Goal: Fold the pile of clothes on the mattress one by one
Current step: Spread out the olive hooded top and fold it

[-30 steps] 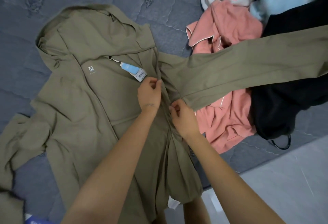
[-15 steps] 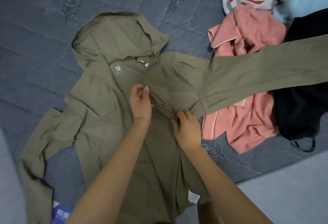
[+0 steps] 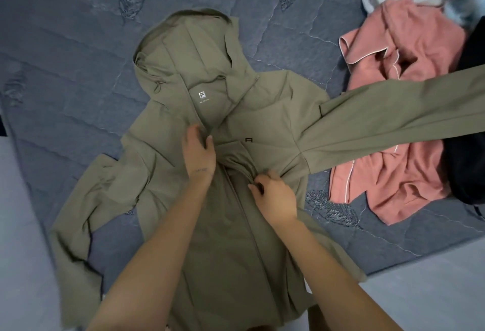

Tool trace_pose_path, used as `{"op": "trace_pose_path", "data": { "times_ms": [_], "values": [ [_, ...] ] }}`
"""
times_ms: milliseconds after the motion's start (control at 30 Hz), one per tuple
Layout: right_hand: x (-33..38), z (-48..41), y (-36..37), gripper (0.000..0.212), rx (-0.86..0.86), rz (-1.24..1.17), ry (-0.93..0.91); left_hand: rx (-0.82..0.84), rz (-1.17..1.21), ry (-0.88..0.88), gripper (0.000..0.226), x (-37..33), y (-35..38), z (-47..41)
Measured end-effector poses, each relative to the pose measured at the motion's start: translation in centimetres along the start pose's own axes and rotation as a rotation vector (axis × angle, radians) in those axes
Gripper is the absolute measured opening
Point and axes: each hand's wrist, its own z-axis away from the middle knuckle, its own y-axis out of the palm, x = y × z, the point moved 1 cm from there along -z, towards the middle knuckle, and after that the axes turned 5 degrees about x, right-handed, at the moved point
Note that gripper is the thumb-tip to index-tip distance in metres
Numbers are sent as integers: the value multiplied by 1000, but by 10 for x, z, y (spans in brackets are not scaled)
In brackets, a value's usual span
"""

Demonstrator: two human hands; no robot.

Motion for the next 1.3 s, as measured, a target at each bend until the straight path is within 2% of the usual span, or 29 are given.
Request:
{"op": "trace_pose_path", "data": {
  "times_ms": [67, 167, 267, 400, 533, 633, 767, 867, 933, 1067, 1133, 1200, 1300],
  "values": [
    [-2, -4, 4, 23, 6, 40, -25, 38, -174, 137, 39, -8, 0, -18],
    [-3, -9, 12, 24, 112, 135, -43, 101, -363, 326, 44, -24, 8, -45],
    [-5, -7, 19, 21, 136, 115, -25, 153, -506, 481, 47, -41, 25, -70],
    [-13, -5, 19, 18, 77, 41, 11, 178, -570, 551, 46, -55, 47, -93],
    [-22, -9, 17, 18, 62, -4, 43, 145, -526, 554, 31, -56, 57, -99],
    [-21, -14, 14, 18, 21, -37, 53, 57, -351, 468, 19, -56, 54, -97],
    [-15, -24, 7, 21, -24, -125, 95, -28, 318, 195, 8, -60, 42, -99],
    [-15, -32, 1, 22, -25, -196, 123, -170, 674, -25, 29, -55, 20, -115],
    [-15, -36, 0, 23, -9, -206, 131, -240, 785, -127, 30, -44, 6, -125],
    [-13, -35, 4, 22, -13, -176, 97, -332, 625, -173, 10, -19, -7, -130],
    [-11, -32, 8, 22, -13, -155, 63, -303, 540, -104, 24, -16, -8, -123],
    [-10, -28, 12, 22, -10, -129, 34, -276, 337, 82, 35, -16, -8, -110],
    [-11, -22, 18, 19, 36, -73, -23, -261, -81, 439, 34, -10, -2, -82]
  ]
}}
